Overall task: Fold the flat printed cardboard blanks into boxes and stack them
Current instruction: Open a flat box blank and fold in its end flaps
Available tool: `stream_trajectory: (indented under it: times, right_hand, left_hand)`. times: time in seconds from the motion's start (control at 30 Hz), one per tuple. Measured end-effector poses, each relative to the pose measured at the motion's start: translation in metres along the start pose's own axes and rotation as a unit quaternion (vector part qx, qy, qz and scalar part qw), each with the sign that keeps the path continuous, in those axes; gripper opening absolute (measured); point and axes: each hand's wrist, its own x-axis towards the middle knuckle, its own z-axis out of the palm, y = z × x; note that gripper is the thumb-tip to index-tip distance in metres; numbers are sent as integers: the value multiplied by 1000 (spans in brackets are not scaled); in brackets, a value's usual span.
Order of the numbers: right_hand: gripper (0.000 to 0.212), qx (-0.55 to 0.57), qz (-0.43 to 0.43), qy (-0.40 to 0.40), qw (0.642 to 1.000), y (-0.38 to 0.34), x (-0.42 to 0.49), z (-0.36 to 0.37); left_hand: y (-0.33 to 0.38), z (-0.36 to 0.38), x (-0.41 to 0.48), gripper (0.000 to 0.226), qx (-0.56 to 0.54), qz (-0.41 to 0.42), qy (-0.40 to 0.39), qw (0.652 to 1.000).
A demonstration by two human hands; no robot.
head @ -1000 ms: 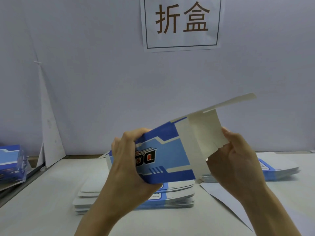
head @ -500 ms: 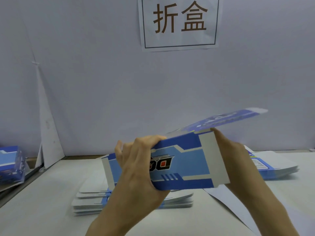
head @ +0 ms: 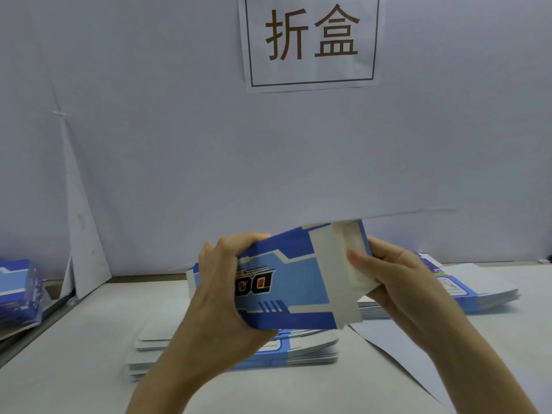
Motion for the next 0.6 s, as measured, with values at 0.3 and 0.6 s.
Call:
stream_trajectory:
  times: [0.3, 0.6]
  right_hand:
    - [21, -244, 68, 41, 966, -10, -9, 9]
    - [22, -419, 35, 145, 896, -5, -6, 20]
  left_hand:
    - [-1, -15, 1, 82, -172, -122, -50, 976]
    - [32, -12, 23, 64, -279, -251, -133, 917]
